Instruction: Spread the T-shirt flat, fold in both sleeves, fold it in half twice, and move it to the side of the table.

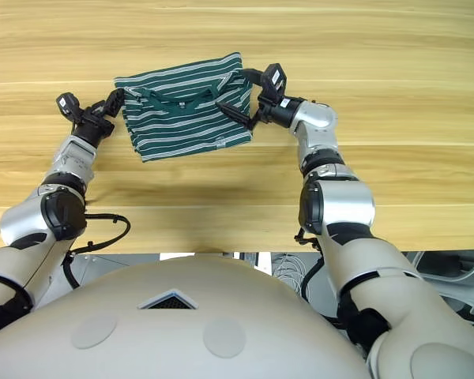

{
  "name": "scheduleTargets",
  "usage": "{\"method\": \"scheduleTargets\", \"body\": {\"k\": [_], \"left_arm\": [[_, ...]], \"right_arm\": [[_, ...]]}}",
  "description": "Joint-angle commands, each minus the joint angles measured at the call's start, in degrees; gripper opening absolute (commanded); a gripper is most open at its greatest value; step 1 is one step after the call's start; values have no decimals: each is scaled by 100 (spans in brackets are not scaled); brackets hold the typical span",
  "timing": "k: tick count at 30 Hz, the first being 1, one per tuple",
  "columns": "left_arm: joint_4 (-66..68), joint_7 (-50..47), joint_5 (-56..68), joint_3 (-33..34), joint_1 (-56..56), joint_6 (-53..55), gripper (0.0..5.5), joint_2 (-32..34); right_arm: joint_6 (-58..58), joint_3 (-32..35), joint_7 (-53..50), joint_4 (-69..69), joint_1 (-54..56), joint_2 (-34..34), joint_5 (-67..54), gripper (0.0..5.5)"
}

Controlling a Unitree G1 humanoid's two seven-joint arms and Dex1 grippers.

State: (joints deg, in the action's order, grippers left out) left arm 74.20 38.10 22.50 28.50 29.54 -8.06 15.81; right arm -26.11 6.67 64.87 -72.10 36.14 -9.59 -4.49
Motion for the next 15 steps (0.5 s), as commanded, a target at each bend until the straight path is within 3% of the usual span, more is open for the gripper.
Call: {"method": "scheduleTargets", "body": {"k": [1, 5, 10, 15], "left_arm": [[-473, 3, -106, -78, -245, -778, 530, -46], [-1215, -50, -55, -41, -791, -1485, 538, -129], [-2278, -465, -128, -160, -1448, -1921, 538, -340], [-3012, -708, -274, -541, -1838, -2074, 538, -716]], "right_arm": [[-282, -534, -75, 395, -336, 112, 437, 540], [-28, -1204, -662, 945, -657, 317, 1016, 540], [1187, -1680, -1349, 1627, -783, 818, 1252, 540], [1971, -1626, -2157, 1371, -266, 1330, 1124, 540]]}}
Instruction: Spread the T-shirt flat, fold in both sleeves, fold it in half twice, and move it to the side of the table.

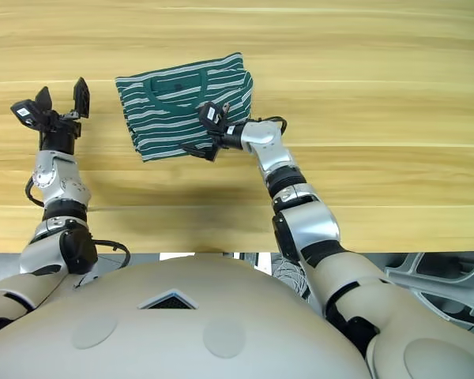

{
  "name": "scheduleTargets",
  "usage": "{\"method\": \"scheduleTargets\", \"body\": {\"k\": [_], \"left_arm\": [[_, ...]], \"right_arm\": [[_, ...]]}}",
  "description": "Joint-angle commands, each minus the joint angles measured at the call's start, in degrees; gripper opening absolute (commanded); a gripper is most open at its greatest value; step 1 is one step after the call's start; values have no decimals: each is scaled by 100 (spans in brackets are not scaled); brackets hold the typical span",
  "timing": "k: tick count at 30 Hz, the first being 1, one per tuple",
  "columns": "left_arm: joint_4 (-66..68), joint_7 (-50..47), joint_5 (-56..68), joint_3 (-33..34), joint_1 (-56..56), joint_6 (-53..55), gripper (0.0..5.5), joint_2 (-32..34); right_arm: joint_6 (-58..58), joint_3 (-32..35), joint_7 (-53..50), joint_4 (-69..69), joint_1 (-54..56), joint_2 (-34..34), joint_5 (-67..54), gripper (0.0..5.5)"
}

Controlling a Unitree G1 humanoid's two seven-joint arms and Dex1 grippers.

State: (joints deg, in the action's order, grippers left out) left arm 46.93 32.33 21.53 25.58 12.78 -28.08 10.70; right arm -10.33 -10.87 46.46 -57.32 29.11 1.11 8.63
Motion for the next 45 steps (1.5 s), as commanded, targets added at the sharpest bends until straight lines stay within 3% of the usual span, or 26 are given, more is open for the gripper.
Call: {"method": "scheduleTargets", "body": {"k": [1, 10, 22, 27, 32, 38, 42, 45], "left_arm": [[-313, -163, -222, -317, -190, -101, 538, -241], [-702, -270, -236, -584, -428, -165, 538, -333], [-1117, -422, -322, -747, -565, -180, 538, -231], [-1069, -436, -285, -706, -512, -205, 538, -181], [-1034, -415, -274, -700, -439, -207, 538, -134], [-1243, -347, -245, -752, -485, -189, 538, -82], [-1427, -293, -243, -826, -550, -167, 538, -82], [-1538, -279, -232, -869, -597, -140, 538, -87]], "right_arm": [[465, 174, -362, -143, 516, 315, -245, 540], [666, 566, -1020, -1002, 1107, 517, -511, 540], [790, -528, -1930, -1816, 717, 1185, 579, 540], [679, -710, -1357, -1803, 701, 1055, 527, 540], [-156, -987, 389, -1391, 447, 382, 471, 540], [-1096, -951, 2673, -467, 42, -1316, 153, 540], [-1940, -974, 3001, -494, 158, -2199, 251, 540], [-2173, -697, 2650, -649, 496, -2346, 87, 540]]}}
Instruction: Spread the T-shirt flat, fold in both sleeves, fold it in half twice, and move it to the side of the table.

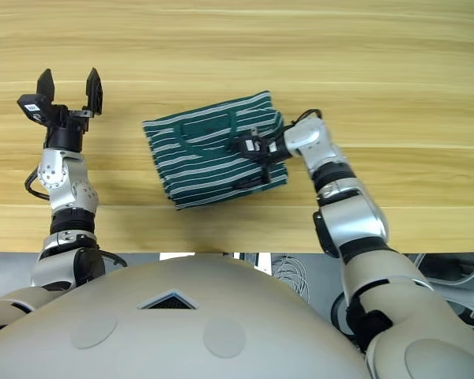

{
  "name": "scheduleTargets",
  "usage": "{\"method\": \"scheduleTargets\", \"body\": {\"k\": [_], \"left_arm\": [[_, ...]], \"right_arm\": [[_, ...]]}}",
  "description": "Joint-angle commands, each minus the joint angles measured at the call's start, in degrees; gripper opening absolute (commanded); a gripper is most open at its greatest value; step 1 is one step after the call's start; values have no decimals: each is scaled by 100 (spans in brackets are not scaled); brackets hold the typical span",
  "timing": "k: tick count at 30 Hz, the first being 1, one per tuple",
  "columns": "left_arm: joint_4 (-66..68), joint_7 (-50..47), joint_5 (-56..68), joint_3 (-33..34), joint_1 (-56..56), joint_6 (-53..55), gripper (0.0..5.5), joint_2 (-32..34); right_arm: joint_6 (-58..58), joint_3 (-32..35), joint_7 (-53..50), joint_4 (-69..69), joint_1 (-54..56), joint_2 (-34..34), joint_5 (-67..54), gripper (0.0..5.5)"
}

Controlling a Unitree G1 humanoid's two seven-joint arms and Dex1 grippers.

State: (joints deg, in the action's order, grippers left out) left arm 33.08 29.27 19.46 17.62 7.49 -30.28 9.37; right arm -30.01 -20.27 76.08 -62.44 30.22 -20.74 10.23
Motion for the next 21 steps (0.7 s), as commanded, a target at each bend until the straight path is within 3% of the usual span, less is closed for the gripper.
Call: {"method": "scheduleTargets", "body": {"k": [1, 7, 14, 21], "left_arm": [[-182, 26, -19, -88, -82, 84, 538, 47], [-526, -33, -11, -185, -296, 115, 538, -36], [-1018, -172, -55, -316, -674, 132, 538, -149], [-1295, -216, -106, -433, -848, 154, 538, -147]], "right_arm": [[-213, 387, -279, -91, 434, -126, -253, 540], [-73, 835, 280, 1470, -531, -339, -1274, 540], [639, 1073, -1177, 2911, -1899, -1220, -659, 540], [706, 1006, -1828, 3327, -2099, -1695, -192, 540]]}}
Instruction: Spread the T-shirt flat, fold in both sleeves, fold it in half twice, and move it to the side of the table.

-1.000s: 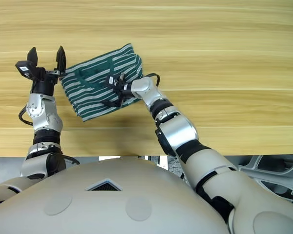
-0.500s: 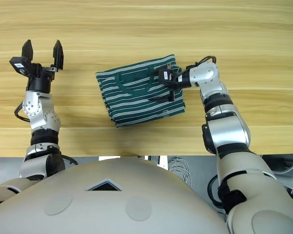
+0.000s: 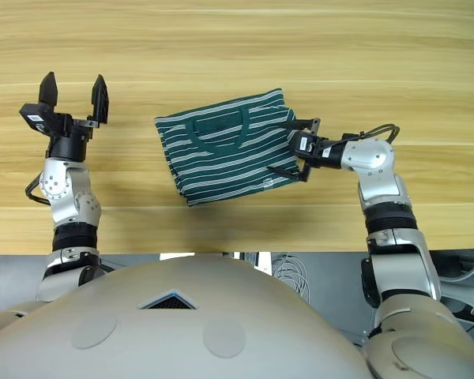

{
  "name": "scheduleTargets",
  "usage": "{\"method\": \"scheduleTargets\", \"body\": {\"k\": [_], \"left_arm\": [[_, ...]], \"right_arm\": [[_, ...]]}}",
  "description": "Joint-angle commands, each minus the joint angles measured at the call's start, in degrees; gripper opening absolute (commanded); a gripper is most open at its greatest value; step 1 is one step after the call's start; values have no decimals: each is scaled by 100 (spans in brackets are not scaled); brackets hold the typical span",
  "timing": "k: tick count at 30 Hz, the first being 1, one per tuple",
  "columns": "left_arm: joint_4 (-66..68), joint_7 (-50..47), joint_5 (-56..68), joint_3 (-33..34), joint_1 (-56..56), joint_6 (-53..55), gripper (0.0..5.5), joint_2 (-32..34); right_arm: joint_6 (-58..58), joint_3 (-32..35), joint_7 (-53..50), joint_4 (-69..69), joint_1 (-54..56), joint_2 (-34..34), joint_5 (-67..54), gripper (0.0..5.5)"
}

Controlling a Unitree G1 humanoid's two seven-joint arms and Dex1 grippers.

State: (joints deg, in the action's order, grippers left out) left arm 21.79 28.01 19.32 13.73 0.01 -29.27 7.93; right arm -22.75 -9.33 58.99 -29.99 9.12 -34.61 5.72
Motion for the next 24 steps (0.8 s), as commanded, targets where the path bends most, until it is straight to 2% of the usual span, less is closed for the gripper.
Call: {"method": "scheduleTargets", "body": {"k": [1, 12, 17, 24], "left_arm": [[-198, -99, -91, -51, -122, 55, 538, 0], [-350, -160, -129, -146, -160, 76, 538, 18], [-316, -133, -122, -184, -124, 56, 538, -3], [-322, -123, -118, -307, -104, 60, 538, -77]], "right_arm": [[-44, -123, -163, 54, 47, -371, 352, 540], [-387, -887, -1029, -837, 903, -390, 1653, 540], [-340, -1243, -2111, -1795, 1838, 136, 2261, 540], [-142, -1920, -3758, -3498, 3201, 1271, 3094, 540]]}}
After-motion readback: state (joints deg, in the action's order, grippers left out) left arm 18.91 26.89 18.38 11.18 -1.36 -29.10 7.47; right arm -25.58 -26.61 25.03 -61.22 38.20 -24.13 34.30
